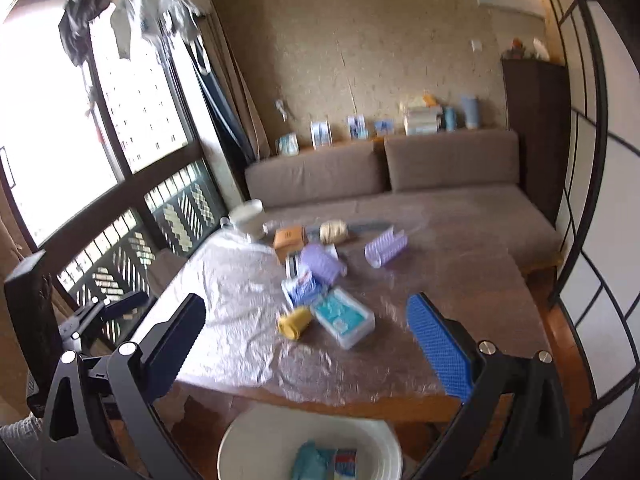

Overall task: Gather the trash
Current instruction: 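Raise both open tools back over the table toward the remaining items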

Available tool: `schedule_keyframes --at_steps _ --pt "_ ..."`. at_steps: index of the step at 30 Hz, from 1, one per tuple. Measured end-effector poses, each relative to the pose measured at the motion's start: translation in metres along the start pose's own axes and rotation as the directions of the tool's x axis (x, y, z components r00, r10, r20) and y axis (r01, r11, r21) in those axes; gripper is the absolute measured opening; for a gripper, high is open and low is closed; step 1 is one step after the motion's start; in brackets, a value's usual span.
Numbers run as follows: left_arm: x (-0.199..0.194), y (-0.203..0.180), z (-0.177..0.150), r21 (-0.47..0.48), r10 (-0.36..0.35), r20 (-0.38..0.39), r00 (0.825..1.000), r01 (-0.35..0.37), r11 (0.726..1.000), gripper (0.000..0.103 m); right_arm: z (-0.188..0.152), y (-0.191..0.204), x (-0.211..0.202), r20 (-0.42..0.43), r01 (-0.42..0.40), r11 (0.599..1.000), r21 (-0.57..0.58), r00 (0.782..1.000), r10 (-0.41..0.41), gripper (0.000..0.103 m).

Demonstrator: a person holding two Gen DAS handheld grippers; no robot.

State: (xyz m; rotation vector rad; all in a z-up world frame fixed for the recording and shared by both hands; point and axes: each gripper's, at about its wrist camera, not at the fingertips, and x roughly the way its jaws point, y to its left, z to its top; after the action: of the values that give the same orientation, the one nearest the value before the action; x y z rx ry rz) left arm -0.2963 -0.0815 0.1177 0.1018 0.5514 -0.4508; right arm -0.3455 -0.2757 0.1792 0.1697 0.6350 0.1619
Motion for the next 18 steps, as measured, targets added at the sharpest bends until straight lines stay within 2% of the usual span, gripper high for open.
schedule_keyframes --at_steps 3,4,6,9,12,15,18 --pt "0.008 0.012 -0.004 -0.008 -0.019 -0.012 1.0 0.019 1.0 0.102 -0.002 0.004 -0.001 0.084 0.158 0.985 -0.065 0.985 -0.152 0.099" --pt "0.01 0.016 -0.004 -0.01 -0.021 -0.009 1.0 0.021 1.0 0.102 -0.005 0.009 -0.005 0.158 0.227 0.971 -0.082 0.964 -0.212 0.099" --pt "0.015 0.021 -0.005 -0.023 -0.02 -0.007 1.0 0.02 1.0 0.102 -0.003 0.012 -0.007 0.2 0.266 0.958 -0.106 0.95 -0.241 0.099" --pt "0.028 0.026 -0.004 -0.042 -0.046 -0.036 0.998 0.044 0.998 0.102 -0.002 0.012 0.01 0.135 0.239 0.959 -0.154 0.966 -0.219 0.099" --pt "0.048 0.022 -0.001 -0.022 -0.074 -0.112 0.991 0.071 0.997 0.102 -0.005 0.008 0.035 0.054 0.196 0.957 -0.213 0.981 -0.188 0.099" --pt "0.068 0.016 -0.003 -0.025 -0.092 -0.156 0.983 0.089 0.996 0.102 -0.009 0.001 0.069 -0.011 0.18 0.944 -0.276 0.982 -0.191 0.099" --pt "0.092 0.011 -0.007 -0.049 -0.093 -0.206 0.974 0.085 0.995 0.102 -0.012 -0.011 0.103 -0.092 0.097 0.945 -0.314 0.987 -0.132 0.099"
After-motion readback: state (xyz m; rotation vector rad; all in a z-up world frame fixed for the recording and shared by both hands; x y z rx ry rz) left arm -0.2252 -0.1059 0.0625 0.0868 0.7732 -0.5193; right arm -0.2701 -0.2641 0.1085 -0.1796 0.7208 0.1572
